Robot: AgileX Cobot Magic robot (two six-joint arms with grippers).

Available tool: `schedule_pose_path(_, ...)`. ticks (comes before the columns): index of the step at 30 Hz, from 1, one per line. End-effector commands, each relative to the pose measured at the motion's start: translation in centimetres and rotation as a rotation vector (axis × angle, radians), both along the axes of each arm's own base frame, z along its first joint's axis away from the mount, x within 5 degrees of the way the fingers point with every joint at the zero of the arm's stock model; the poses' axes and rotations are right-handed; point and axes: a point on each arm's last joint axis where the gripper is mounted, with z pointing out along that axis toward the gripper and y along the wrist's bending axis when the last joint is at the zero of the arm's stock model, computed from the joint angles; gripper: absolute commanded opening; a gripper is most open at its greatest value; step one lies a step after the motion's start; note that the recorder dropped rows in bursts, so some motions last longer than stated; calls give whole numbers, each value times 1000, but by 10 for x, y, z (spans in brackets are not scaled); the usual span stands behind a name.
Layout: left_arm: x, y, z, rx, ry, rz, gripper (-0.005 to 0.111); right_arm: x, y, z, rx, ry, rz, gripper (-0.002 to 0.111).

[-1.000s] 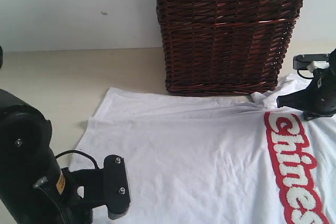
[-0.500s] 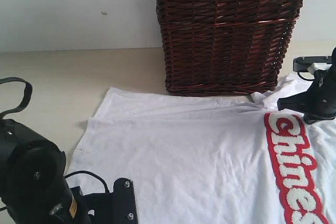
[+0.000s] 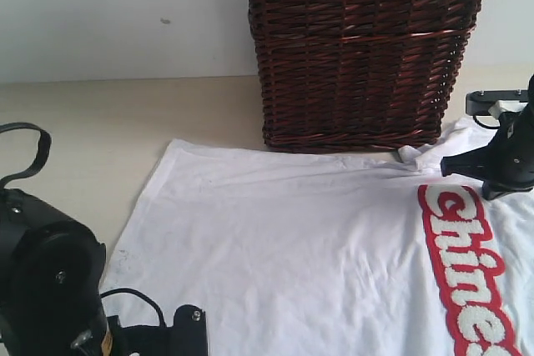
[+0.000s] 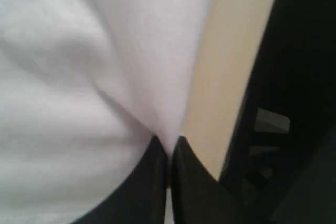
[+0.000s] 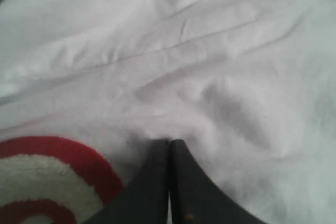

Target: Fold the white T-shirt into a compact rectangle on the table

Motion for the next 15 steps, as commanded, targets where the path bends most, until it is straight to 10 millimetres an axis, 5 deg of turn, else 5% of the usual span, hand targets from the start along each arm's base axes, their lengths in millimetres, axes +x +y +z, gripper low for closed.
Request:
schedule_pose_path(1, -7, 0, 6, 7, 73, -79, 0, -10, -1, -9, 2, 82, -11, 0)
schedule_pose_path(5, -4, 0, 5, 5, 42, -87, 9, -10, -1, -8, -3, 81, 8, 0)
schedule_pose_path(11, -1, -3, 10, -12, 15, -76, 66, -10, -1, 9, -4, 45, 13, 0)
schedule_pose_path(15, 12, -16, 34, -70, -70, -5, 67, -13, -1, 29, -1, 12, 15, 0)
